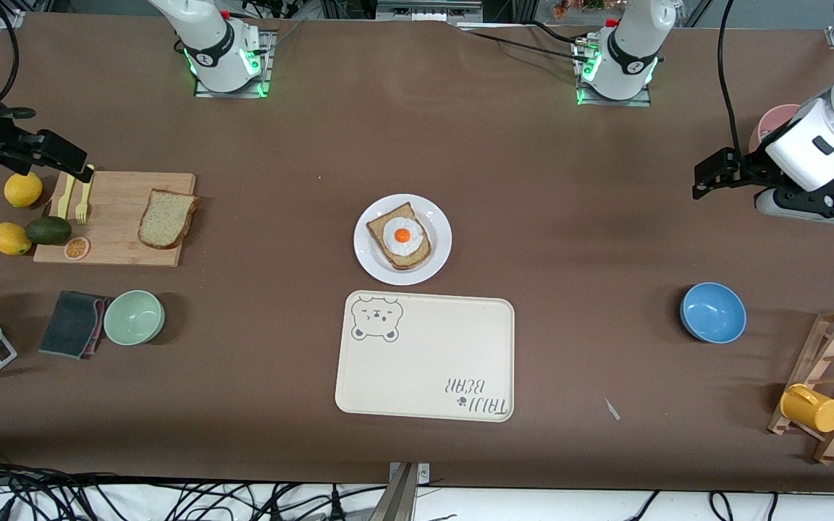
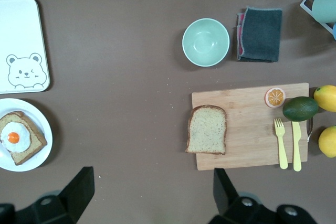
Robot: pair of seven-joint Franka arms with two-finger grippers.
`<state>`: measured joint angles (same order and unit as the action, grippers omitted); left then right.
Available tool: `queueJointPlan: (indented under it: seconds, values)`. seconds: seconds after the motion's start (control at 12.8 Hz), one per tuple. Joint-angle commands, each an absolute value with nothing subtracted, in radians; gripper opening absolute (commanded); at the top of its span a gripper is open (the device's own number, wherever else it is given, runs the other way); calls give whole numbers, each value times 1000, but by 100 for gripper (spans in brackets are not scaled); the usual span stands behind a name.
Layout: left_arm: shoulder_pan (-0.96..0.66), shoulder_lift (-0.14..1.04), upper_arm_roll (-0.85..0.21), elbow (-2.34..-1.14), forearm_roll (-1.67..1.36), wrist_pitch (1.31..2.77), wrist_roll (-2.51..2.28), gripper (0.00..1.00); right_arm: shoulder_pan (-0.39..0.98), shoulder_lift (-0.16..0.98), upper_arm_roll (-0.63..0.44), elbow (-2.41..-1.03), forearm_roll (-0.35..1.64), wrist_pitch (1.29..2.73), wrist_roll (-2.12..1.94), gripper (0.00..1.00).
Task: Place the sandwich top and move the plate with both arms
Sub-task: 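Move the right gripper down toward the bread slice on the cutting board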
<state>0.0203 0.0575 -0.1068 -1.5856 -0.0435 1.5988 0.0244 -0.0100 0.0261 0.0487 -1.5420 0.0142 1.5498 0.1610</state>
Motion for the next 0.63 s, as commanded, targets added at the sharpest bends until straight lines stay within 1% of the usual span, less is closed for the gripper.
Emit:
queueJointPlan:
  seconds: [0.0, 0.55]
  values:
    - [29, 66, -110, -1559, -15, 1571, 11, 100, -32, 14, 67, -1555, -2, 1551, 147, 100]
    - [28, 58, -110, -1566, -15, 1531, 11, 100, -31, 29, 75, -1548, -12, 1545, 150, 100]
